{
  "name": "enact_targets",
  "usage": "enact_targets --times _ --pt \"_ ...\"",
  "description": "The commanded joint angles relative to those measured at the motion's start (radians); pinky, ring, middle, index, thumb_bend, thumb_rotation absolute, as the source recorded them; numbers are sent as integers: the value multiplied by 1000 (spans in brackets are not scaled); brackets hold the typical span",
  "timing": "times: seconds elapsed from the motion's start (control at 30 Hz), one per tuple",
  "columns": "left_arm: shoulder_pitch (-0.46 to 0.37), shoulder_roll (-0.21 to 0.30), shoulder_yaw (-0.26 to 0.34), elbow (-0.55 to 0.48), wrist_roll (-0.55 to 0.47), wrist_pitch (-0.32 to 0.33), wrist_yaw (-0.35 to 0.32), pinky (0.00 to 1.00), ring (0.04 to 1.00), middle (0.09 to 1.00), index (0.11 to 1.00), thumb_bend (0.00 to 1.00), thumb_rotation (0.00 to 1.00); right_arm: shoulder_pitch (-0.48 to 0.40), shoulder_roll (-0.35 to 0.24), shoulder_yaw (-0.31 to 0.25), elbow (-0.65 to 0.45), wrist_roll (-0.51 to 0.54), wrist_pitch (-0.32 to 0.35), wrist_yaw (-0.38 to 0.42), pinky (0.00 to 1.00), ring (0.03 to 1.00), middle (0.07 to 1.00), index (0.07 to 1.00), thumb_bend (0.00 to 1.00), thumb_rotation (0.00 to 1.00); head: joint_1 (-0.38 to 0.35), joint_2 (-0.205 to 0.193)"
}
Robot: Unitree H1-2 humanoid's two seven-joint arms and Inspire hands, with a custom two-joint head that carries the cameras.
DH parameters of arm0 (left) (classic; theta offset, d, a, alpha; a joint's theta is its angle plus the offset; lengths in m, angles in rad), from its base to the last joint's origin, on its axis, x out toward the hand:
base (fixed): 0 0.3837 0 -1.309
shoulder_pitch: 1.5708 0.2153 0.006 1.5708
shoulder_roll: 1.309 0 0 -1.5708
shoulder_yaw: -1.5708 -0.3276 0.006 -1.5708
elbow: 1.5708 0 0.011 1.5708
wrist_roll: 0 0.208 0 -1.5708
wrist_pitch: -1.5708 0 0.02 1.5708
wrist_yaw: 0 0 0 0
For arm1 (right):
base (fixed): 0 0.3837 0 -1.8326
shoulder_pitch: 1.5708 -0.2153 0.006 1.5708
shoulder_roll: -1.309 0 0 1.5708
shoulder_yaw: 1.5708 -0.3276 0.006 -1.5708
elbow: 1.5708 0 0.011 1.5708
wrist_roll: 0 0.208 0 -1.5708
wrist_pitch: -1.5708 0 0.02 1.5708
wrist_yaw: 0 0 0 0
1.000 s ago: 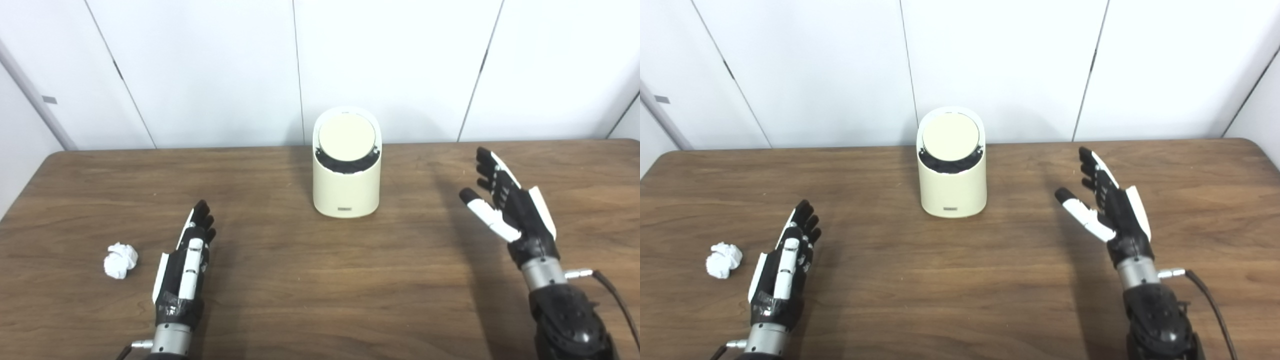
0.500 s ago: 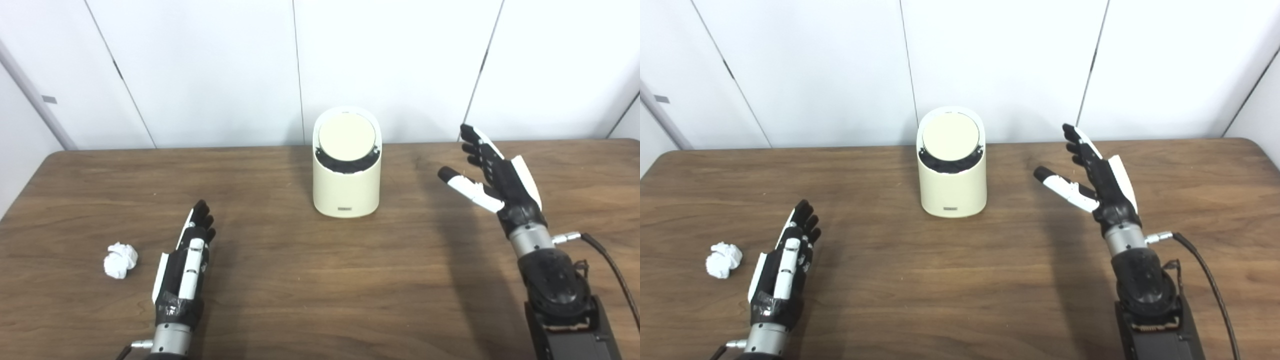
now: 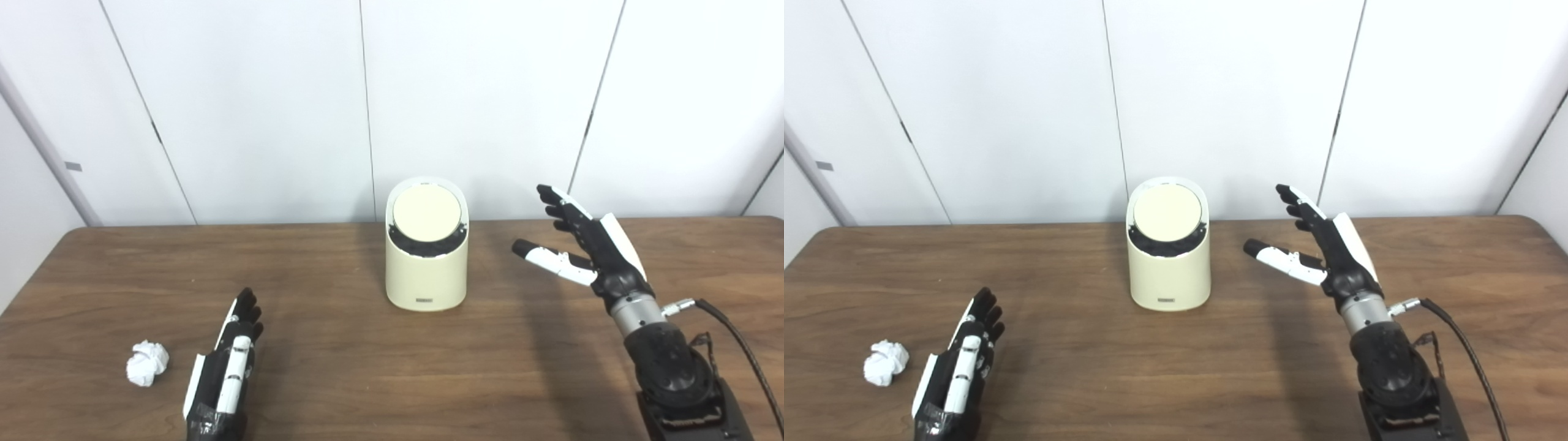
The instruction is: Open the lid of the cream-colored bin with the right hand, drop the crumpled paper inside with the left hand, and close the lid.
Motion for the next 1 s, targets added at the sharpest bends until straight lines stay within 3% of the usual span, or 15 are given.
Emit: enact_targets --times 0.0,0.2,0.6,0.8,0.97 --pt "41 -13 -11 94 3 -30 -7 1000 1000 1000 1000 296 767 -62 -16 -1 -15 -11 -4 1 864 896 911 904 815 630 -2 2" --pt "39 -17 -14 95 7 -31 -6 1000 1000 1000 1000 298 768 -125 -20 20 -11 -31 42 25 858 906 919 899 816 581 -6 5" --pt "40 -21 -19 97 2 -28 -11 1000 1000 1000 1000 305 775 -233 -34 53 53 -43 73 67 886 928 929 907 859 534 -6 3" --pt "42 -18 -19 101 5 -35 -14 1000 1000 1000 1000 315 778 -288 -50 67 107 -46 49 83 801 922 948 907 843 457 -7 4" --pt "43 -20 -22 98 5 -38 -15 1000 1000 1000 1000 309 785 -346 -73 93 130 -65 102 120 763 929 955 908 865 437 -6 7"
